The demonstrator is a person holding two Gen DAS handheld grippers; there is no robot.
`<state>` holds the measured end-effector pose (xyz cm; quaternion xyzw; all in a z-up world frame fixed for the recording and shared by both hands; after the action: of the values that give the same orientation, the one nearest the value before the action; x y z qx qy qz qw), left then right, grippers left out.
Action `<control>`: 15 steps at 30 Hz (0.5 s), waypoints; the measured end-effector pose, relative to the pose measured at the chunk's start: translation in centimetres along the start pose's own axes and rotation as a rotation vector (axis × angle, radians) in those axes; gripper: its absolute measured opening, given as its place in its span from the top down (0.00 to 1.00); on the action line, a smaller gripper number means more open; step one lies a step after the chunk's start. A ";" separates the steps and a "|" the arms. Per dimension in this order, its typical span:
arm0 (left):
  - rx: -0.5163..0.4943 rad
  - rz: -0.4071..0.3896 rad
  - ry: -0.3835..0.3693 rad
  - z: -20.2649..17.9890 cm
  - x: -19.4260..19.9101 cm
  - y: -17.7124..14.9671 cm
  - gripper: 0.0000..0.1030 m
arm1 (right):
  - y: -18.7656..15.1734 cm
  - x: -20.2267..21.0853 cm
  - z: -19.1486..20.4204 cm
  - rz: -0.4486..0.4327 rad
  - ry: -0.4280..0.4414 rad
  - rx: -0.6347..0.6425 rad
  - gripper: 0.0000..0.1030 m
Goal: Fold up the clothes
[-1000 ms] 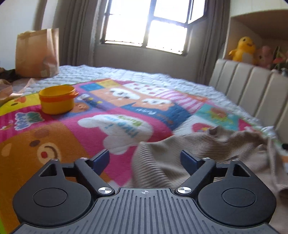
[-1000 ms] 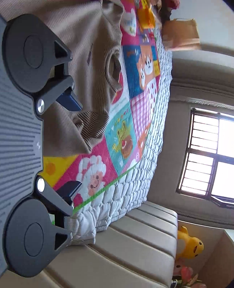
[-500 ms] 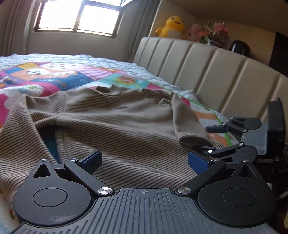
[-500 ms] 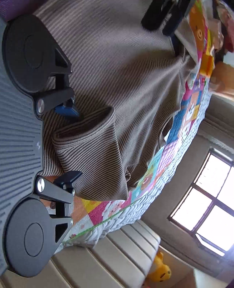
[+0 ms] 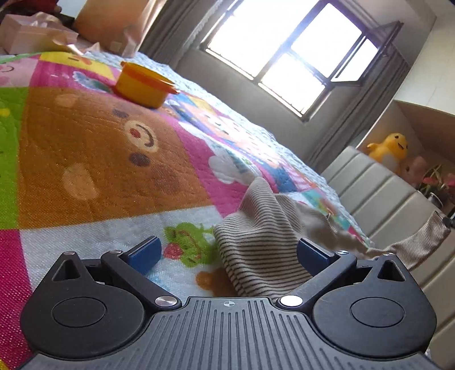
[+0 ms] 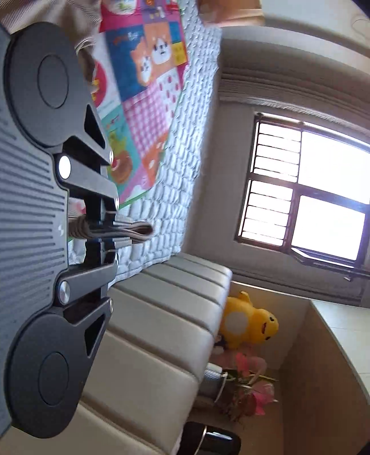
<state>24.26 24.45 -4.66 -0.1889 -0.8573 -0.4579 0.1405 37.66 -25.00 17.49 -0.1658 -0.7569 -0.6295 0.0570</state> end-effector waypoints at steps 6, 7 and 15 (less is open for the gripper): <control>0.008 -0.015 -0.010 0.5 0.5 -0.1 0.00 | 3.7 0.9 8.3 -0.054 0.168 0.053 0.99; 0.008 -0.016 -0.011 0.5 0.6 -0.2 0.00 | 3.8 1.0 9.7 -0.054 0.187 0.075 0.99; 0.003 -0.018 -0.007 0.4 0.8 -0.5 0.00 | -4.1 1.3 11.7 0.114 0.260 0.122 0.79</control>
<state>23.32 24.71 -4.93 -0.1828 -0.8600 -0.4573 0.1336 36.58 -14.01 11.73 -0.1216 -0.7693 -0.5944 0.2000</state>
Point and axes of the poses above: each gripper's, at about its wrist camera, not at the fingertips, and x roughly against the way its jaws point, z to its left, y to its top, the point moved 5 cm from there along -x, roughly the way its jaws point, and after that the axes turned 1 degree about -y, right-handed, at the moved point
